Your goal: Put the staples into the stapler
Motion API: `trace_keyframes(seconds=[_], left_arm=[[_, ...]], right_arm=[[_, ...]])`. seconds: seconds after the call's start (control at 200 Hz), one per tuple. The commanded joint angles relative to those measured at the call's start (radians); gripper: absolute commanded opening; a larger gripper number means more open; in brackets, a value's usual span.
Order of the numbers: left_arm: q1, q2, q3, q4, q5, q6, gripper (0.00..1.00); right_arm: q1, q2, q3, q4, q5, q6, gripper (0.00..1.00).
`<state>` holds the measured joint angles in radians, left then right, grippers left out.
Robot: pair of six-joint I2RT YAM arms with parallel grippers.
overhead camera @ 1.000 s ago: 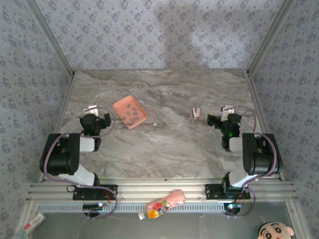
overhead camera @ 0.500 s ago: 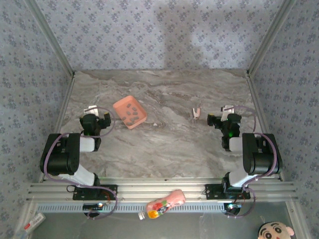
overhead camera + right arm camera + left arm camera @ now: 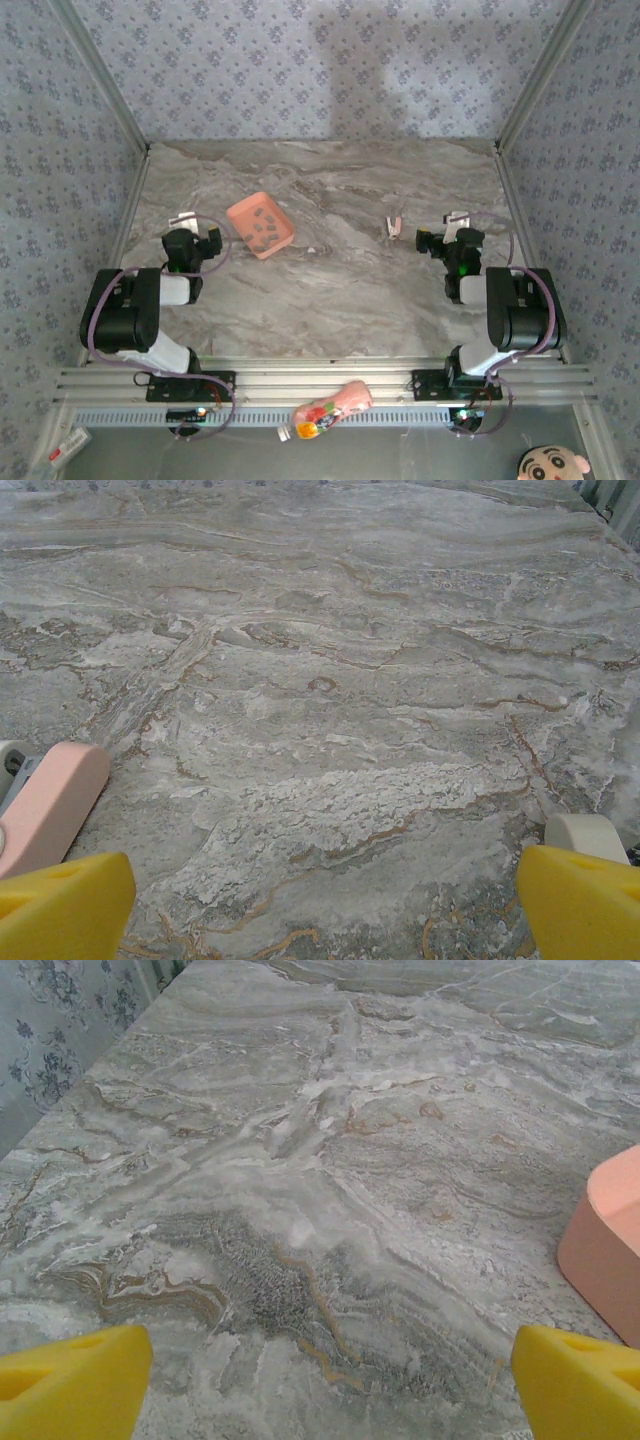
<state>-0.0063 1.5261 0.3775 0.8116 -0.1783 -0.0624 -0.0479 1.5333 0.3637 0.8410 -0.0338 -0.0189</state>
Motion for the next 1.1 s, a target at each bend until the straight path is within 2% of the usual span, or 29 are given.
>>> trace_keyframes(seconds=[0.0,0.17,0.375,0.55,0.85,1.094], left_arm=[[0.006,-0.097,0.024,-0.067,0.015,0.013,0.92],[0.002,-0.262,0.107,-0.416,0.029,-0.062,0.92],[-0.034,-0.449,0.140,-0.630,0.131,-0.134,0.88],[-0.066,-0.567,0.198,-0.776,0.240,-0.154,0.85],[-0.121,-0.606,0.203,-0.819,0.391,-0.230,0.83],[-0.154,-0.583,0.174,-0.803,0.418,-0.253,0.81]], right_arm=[[0.010,-0.051,0.025,-0.048,0.019,-0.012,1.00],[0.031,-0.218,0.132,-0.368,0.022,-0.011,1.00],[0.066,-0.341,0.275,-0.670,-0.031,0.103,1.00],[0.151,-0.350,0.403,-0.892,-0.022,0.200,1.00],[0.372,-0.267,0.503,-1.061,0.067,0.236,1.00],[0.418,-0.080,0.653,-1.245,0.055,0.210,1.00]])
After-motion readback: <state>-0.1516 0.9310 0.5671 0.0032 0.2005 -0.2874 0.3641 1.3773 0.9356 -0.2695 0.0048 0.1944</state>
